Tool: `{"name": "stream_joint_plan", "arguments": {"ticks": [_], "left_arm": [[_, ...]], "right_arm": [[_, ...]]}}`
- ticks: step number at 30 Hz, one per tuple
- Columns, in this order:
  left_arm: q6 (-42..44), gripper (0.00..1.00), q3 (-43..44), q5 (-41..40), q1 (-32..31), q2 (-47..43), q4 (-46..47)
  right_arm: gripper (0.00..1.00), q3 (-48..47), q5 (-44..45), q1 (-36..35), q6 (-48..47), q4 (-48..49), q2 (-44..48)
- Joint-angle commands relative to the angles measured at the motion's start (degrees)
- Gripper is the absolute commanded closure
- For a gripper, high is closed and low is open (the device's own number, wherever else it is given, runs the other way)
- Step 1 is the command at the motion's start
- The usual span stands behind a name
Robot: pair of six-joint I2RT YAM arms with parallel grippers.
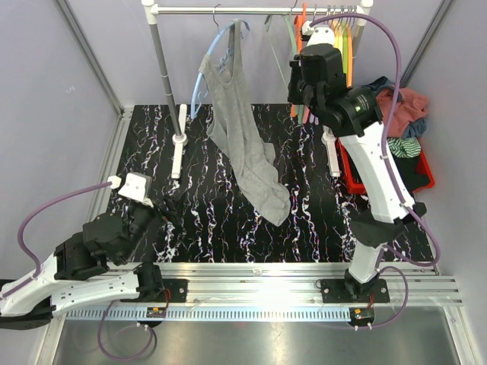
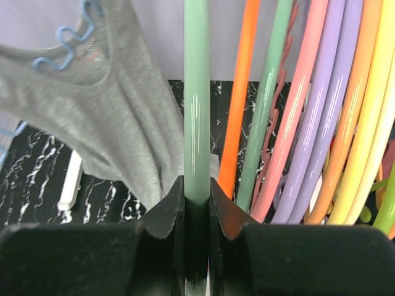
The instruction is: Remove the tank top from the hanger
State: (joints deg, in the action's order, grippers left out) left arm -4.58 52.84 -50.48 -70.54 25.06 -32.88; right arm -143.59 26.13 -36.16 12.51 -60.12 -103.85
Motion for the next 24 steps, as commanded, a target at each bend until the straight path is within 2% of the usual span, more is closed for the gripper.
{"name": "stream_joint_plan", "arguments": {"ticks": [1,7,13,24], "left_arm": [[-0.61,0.01,-0.46,1.43,-0.03,-0.63,3.09],[-0.52,0.01,-0.72,1.52,-0.03,-0.98,3.35],[-0.78,0.01,-0.28,1.79,-0.03,-0.71,3.00],[0.01,0.01,-0.10,1.52,-0.03,-0.19,3.53]], "right_arm": [[1.00,-4.77,-2.49,1.71,1.02,-1.14,-2.40],[1.00,-2.22,-1.34,2.41,-0.29,1.41,-1.61],[1.00,-7.49,-6.09,5.48,-0.30,-2.54,-6.27],[1.00,-4.16,-10.91,5.93,-1.26,-2.90,-4.87]]}}
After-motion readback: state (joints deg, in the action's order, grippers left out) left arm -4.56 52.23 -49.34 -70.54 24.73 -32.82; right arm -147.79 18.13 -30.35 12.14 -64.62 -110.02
